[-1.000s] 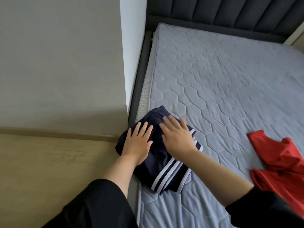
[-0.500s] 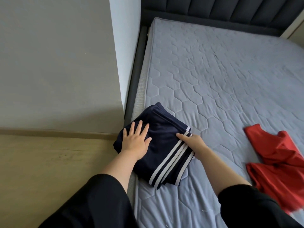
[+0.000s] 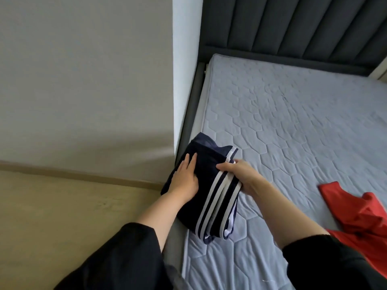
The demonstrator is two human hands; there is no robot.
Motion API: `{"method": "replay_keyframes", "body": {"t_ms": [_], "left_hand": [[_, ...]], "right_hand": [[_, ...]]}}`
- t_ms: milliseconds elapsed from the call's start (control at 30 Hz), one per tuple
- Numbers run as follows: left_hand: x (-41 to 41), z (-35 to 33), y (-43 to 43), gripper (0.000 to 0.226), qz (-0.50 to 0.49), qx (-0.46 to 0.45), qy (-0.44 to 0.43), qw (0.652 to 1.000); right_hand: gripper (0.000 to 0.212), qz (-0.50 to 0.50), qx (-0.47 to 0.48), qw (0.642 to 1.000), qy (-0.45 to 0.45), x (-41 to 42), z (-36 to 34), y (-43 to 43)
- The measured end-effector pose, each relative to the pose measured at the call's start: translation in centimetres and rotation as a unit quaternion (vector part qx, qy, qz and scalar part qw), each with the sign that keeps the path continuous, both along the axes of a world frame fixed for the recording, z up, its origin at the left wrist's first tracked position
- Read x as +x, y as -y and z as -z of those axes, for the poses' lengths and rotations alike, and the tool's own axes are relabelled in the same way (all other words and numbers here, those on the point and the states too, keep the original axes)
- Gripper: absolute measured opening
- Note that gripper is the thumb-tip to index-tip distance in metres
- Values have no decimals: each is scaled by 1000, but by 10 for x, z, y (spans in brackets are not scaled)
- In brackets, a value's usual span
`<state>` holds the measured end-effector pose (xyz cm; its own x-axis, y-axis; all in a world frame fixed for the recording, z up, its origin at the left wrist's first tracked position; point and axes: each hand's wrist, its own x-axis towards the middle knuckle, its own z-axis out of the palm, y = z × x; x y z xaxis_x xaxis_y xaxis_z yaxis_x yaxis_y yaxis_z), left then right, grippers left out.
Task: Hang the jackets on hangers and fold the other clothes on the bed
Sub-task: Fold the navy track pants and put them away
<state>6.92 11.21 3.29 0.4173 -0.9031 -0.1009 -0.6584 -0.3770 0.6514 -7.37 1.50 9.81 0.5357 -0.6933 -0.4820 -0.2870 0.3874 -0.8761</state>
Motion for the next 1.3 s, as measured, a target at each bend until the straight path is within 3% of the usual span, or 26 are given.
{"method": "replay_keyframes", "body": {"t_ms": [133,267,467,600,700,800,933,1067,1233,1300], "left_hand": [[47,-38,-37,75,-29,-46,38,998],[117,-74,-98,81,-67,-65,162,982],[259,-102,-192,102,-57,35,282,957],[370,-105,-245,102,-75,158,179,968],[429,-112,-292,105,-67,243,127,959],[455,-157,-332,109,-77,268,100,955],[470,-271,-377,90,-111,258,43,959],[482,-398,-422,32,-190,247,0,950],[483,-549,-486,28,-268,286,17,920],[485,-592,-515,31,-299,294,29,907]], "right_hand": [[11,-76,-86,993,0,52,-38,-25],[18,-145,-156,977,9,122,-59,-64],[21,-290,-219,932,8,271,-62,-133],[35,-423,-232,876,6,387,-65,-183],[27,-500,-251,829,10,452,-81,-218],[24,-542,-247,803,13,493,-121,-250],[31,-588,-243,771,23,534,-216,-283],[26,-616,-266,740,47,569,-339,-318],[14,-676,-321,663,34,607,-469,-380],[32,-691,-343,634,46,621,-513,-410]]}}
